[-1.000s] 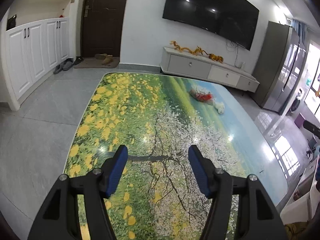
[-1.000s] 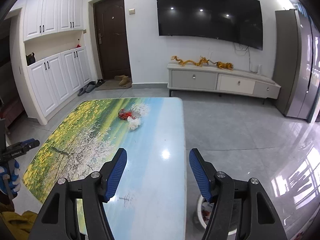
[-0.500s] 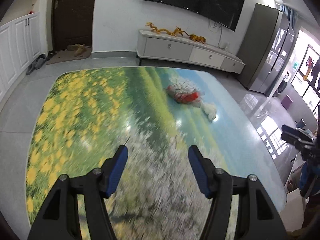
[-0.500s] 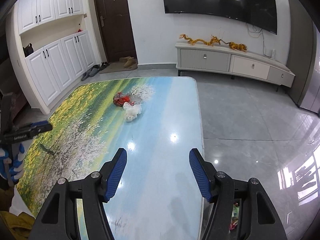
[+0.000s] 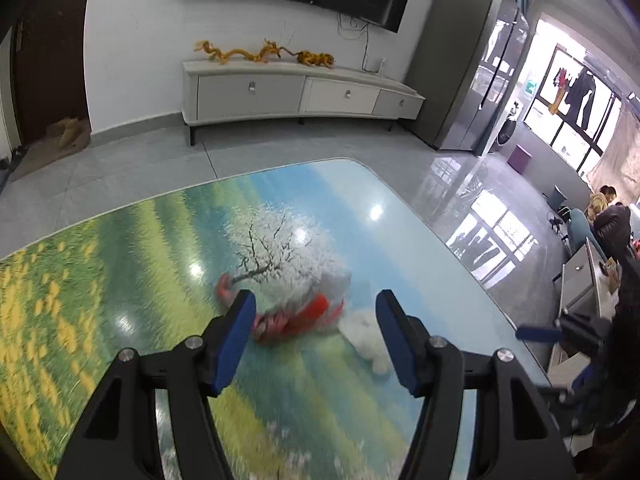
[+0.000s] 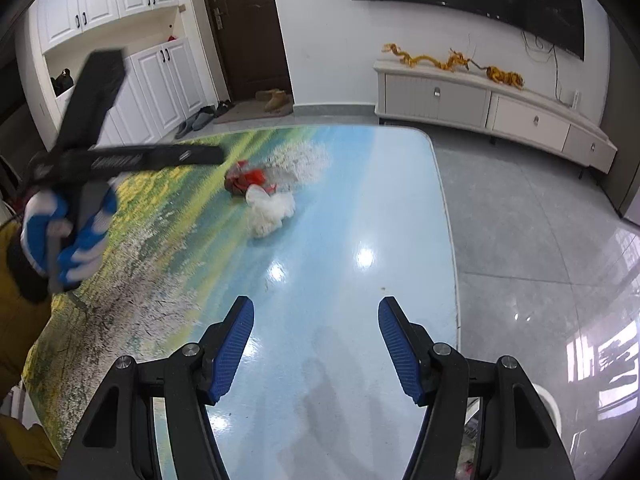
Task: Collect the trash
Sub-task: 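Grasp the red snack bag with the left gripper while the right grasps the white tissue, then carry the red bag and white tissue over the bin and release both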
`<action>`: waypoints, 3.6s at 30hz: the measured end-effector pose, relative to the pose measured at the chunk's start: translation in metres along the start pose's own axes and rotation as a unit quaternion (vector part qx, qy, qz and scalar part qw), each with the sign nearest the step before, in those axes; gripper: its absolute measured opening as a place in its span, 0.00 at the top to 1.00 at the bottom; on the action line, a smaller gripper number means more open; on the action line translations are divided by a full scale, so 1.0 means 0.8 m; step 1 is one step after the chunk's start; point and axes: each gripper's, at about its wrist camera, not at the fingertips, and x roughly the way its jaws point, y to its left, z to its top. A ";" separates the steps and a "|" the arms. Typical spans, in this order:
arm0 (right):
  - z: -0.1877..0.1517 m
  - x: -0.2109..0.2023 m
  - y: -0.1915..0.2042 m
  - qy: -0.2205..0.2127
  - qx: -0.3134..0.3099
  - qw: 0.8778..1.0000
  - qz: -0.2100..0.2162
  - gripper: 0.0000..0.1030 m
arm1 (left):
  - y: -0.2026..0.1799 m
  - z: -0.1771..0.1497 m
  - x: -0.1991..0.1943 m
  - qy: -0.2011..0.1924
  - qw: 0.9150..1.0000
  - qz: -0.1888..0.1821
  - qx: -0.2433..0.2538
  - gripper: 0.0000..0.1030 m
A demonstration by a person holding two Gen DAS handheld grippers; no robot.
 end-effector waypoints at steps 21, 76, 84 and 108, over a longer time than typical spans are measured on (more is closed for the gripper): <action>0.064 0.081 0.020 0.007 -0.013 0.999 0.049 0.39 | 0.057 -0.053 0.004 0.018 0.998 0.049 -0.045 0.86; -0.092 -0.221 0.005 -0.151 0.070 0.986 -0.009 0.81 | -0.238 -0.175 -0.289 -0.144 0.961 0.222 0.083 0.86; -0.124 -0.211 -0.073 -0.150 0.133 0.979 -0.045 0.81 | -0.291 -0.144 -0.220 -0.102 0.962 0.212 0.141 0.86; -0.257 -0.172 -0.262 -0.075 0.307 0.944 -0.096 0.81 | -0.495 -0.074 0.044 0.083 0.976 -0.053 0.196 0.84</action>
